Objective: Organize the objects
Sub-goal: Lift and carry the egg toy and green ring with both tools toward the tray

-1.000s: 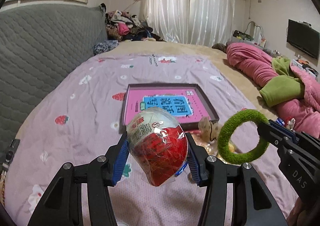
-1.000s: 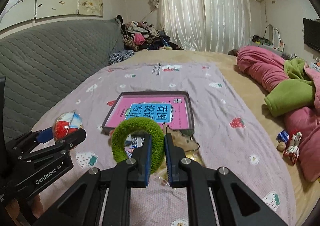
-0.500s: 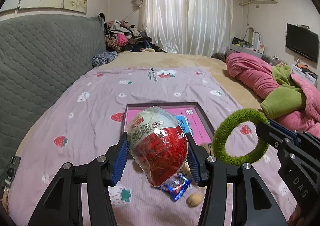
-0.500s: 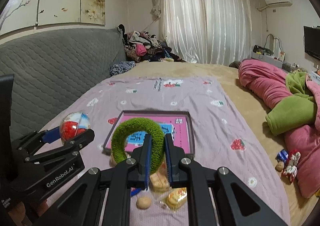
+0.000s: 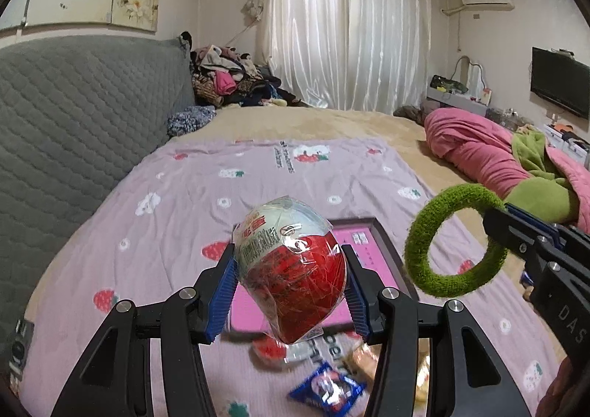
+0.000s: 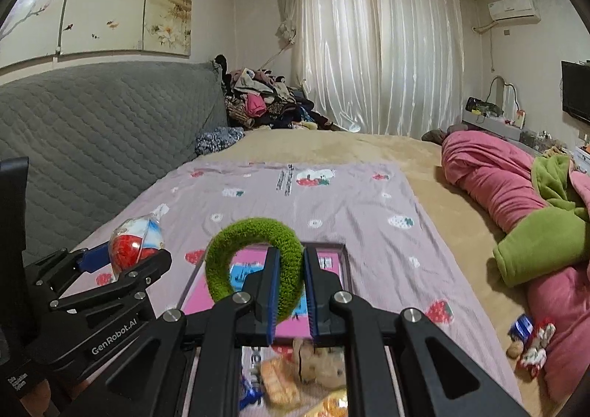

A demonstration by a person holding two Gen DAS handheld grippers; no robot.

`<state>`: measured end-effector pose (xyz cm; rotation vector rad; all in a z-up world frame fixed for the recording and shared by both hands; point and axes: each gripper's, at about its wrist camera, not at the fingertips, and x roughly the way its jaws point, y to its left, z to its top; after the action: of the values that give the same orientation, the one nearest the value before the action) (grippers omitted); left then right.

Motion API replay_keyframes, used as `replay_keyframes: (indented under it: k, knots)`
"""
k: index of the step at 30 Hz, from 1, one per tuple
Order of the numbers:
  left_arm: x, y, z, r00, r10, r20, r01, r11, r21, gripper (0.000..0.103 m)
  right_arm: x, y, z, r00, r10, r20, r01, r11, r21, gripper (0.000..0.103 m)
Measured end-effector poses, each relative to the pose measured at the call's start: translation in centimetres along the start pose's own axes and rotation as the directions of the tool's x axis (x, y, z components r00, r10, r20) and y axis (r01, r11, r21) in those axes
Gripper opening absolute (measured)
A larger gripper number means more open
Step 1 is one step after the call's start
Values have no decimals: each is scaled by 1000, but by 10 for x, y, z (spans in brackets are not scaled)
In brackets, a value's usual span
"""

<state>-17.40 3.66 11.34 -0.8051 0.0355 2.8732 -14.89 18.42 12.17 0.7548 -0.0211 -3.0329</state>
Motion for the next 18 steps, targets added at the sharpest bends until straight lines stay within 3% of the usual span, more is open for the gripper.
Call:
replay_keyframes:
  k: [10,18]
  knots:
    - [48,4,46,1000,22,19,-22,1000,9,55,46,-9,40,1000,12,22,-12,1000,-7,13]
    - [98,6,64,999,27,19,-27,1000,4,55,80,-28,66,999,4,33,-3,1000,-18,13]
